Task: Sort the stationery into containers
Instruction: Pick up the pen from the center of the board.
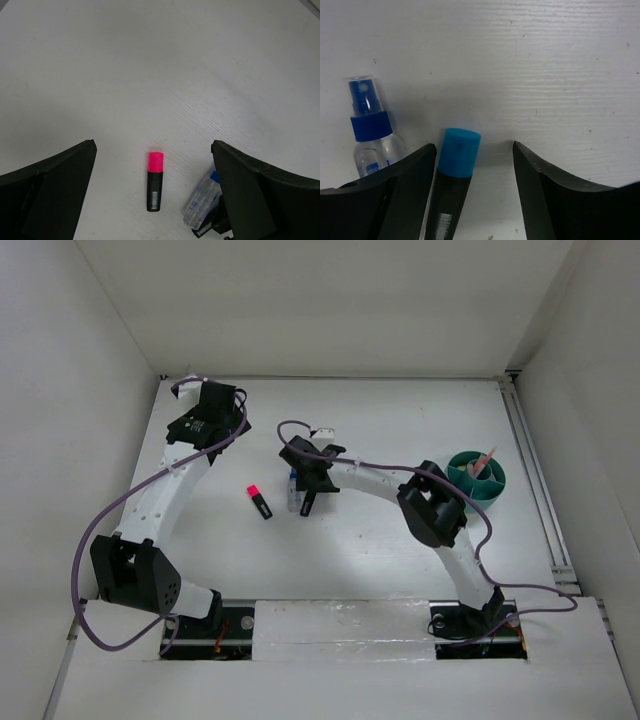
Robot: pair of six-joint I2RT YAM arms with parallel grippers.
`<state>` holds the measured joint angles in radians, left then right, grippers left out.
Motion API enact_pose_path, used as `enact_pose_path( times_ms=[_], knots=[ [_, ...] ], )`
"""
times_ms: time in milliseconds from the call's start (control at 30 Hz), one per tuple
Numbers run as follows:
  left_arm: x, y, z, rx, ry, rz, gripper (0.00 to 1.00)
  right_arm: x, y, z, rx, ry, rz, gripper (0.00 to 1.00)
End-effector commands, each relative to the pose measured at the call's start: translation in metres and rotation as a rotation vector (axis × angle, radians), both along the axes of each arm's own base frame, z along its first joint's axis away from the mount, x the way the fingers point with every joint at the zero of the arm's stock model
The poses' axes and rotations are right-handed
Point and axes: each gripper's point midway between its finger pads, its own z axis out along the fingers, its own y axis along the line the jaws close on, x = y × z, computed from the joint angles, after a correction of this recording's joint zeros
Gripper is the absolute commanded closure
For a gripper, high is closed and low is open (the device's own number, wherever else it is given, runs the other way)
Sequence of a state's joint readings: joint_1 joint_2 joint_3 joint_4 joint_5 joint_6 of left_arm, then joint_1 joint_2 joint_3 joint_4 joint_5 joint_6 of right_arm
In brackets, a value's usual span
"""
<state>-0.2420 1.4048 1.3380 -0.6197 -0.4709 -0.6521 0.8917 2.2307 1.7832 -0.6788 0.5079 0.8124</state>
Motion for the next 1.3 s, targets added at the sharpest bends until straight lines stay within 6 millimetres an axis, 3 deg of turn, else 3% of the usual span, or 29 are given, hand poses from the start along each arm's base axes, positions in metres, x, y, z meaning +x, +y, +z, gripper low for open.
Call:
enact_pose_path(
  times_ms=[0, 267, 333, 533, 733, 1100, 1267],
  knots=[
    [0.001, 0.000, 0.025, -0.009, -0.057, -0.007, 0.00, 0.002, 0.015, 0.003, 0.045, -0.012, 0.008, 0.31],
    [0.000, 0.000, 0.028, -0.011, -0.066, -0.007, 0.00, -0.002, 0.011, -0.014, 0.016, 0.015, -0.001, 0.39],
    [0.000, 0.000, 0.028, -0.005, -0.063, -0.013, 0.00, -0.010, 0.008, -0.023, 0.000, 0.033, 0.000, 0.41],
    [0.000, 0.000, 0.028, -0.005, -0.063, -0.013, 0.00, -0.026, 0.013, -0.020, 0.011, 0.033, 0.014, 0.41],
    [0.001, -0.002, 0.029, -0.013, -0.070, -0.019, 0.00, -0.040, 0.015, -0.030, 0.004, 0.064, 0.011, 0.39],
    [0.001, -0.002, 0.029, -0.013, -0.070, -0.019, 0.00, -0.043, 0.017, -0.023, 0.018, 0.051, 0.001, 0.39],
    [0.001, -0.002, 0.029, -0.013, -0.070, -0.019, 0.00, -0.045, 0.014, -0.031, 0.008, 0.062, -0.007, 0.46]
  ],
)
